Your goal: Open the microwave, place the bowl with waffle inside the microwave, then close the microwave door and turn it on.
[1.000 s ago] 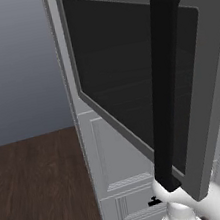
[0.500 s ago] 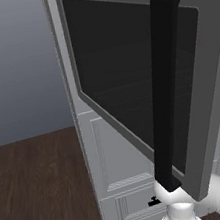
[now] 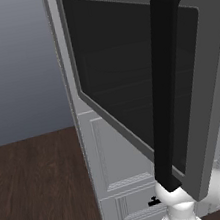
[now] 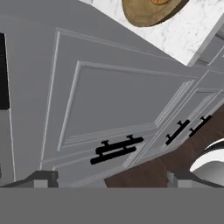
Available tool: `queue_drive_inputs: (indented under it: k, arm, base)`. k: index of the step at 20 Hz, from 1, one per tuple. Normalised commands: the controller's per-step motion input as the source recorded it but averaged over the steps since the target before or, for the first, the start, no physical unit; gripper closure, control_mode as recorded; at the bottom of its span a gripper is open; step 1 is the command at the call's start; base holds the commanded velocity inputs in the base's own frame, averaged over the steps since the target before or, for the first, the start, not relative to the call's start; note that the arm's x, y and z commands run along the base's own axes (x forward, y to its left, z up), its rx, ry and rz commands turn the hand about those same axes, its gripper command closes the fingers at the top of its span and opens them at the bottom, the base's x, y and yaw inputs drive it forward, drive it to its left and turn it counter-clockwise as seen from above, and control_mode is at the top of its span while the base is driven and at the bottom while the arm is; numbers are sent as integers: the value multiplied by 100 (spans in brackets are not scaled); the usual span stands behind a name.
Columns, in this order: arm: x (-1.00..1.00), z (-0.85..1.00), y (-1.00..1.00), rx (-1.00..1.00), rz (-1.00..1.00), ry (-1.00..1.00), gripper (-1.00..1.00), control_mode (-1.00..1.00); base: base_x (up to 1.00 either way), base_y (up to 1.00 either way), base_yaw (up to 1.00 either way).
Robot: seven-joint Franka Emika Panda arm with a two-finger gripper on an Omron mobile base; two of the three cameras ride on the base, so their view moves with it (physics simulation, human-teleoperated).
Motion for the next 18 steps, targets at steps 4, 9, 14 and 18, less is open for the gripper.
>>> queue_drive_inputs:
  k: [4,9,14,18]
  arm:
    - [51,-8,-46,0,0,5,-100,-100]
    - [23,-28,-3,-2,0,7,-100,-100]
    - [18,-68,-6,-11,-3,1,-100,-100]
    - [15,-55,-10,-6,-9,2,-100,-100]
  base:
    - [0,0,0]
    - [0,0,0]
    - [0,0,0]
    - [0,0,0]
